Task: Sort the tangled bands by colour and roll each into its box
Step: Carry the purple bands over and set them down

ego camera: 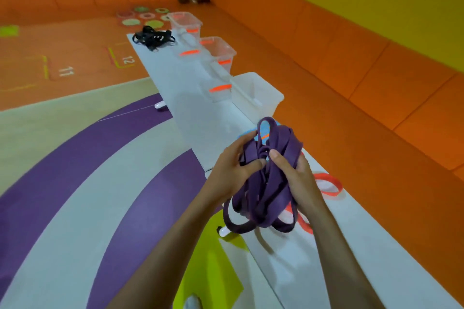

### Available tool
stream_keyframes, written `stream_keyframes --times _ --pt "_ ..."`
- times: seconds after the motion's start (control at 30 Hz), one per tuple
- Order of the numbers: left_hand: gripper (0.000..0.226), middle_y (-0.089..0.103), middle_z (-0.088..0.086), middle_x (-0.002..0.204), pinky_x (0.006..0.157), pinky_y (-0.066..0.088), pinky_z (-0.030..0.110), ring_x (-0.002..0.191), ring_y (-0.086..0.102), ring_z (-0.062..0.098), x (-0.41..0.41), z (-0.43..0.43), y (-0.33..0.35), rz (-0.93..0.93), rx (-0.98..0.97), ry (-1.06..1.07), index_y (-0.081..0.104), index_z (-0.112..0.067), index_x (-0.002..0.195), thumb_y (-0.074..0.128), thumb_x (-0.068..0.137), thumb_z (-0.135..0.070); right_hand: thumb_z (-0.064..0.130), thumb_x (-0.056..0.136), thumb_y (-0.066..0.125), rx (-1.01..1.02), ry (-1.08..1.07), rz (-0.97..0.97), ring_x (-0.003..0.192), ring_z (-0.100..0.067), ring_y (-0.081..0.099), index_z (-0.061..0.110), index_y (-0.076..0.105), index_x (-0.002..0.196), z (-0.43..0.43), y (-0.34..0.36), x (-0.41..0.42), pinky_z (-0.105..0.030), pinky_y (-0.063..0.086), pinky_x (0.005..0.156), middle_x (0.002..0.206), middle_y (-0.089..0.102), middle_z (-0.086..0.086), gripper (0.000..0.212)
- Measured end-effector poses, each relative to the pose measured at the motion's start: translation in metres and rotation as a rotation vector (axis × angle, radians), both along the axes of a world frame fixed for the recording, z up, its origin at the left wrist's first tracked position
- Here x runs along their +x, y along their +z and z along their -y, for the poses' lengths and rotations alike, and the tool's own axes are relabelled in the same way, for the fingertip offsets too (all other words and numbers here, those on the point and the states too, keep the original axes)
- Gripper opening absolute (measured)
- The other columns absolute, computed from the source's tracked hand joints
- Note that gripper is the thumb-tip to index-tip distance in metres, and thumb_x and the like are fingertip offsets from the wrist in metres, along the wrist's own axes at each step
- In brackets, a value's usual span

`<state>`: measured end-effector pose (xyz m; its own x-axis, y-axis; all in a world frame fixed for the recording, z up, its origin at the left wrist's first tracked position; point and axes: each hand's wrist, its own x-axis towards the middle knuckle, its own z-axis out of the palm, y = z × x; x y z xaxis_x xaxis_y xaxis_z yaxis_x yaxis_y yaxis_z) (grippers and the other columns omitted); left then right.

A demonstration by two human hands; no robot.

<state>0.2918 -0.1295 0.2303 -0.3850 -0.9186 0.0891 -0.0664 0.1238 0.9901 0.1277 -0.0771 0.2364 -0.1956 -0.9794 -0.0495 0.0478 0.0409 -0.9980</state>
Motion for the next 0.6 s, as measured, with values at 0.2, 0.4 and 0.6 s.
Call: stream_keyframes --times 0.2,0.4,0.6 --pt "0.061 0.070 -0.003 0.133 0.105 0.057 0.047 0.117 0.071 0.016 0.065 0.084 0.022 0.015 -0.030 0.044 0.054 -0.020 0.150 0.076 0.094 -0.009 0.051 0.090 0.075 -0.039 0.025 -0.011 0.106 -0.026 0.076 0.035 0.075 0.115 0.090 0.015 0.060 -0.045 0.061 0.095 0.116 0.079 -0.005 0.030" --pt "0.062 0.073 -0.012 0.128 0.102 0.059 0.042 0.112 0.072 0.010 0.110 0.165 0.018 0.010 -0.016 0.097 0.056 -0.024 0.149 0.075 0.094 -0.003 0.063 0.084 0.078 -0.020 0.064 -0.022 0.105 -0.025 0.077 0.032 0.075 0.118 0.180 0.004 0.100 -0.040 0.060 0.088 0.114 0.079 -0.004 0.046" --pt "0.063 0.071 -0.011 0.131 0.106 0.056 0.041 0.116 0.070 0.007 0.131 0.264 0.007 0.057 -0.030 0.185 0.055 -0.025 0.150 0.074 0.094 -0.005 0.064 0.082 0.077 0.002 0.106 0.020 0.104 -0.024 0.077 0.035 0.074 0.117 0.290 -0.013 0.124 -0.044 0.058 0.094 0.113 0.080 -0.003 0.046"
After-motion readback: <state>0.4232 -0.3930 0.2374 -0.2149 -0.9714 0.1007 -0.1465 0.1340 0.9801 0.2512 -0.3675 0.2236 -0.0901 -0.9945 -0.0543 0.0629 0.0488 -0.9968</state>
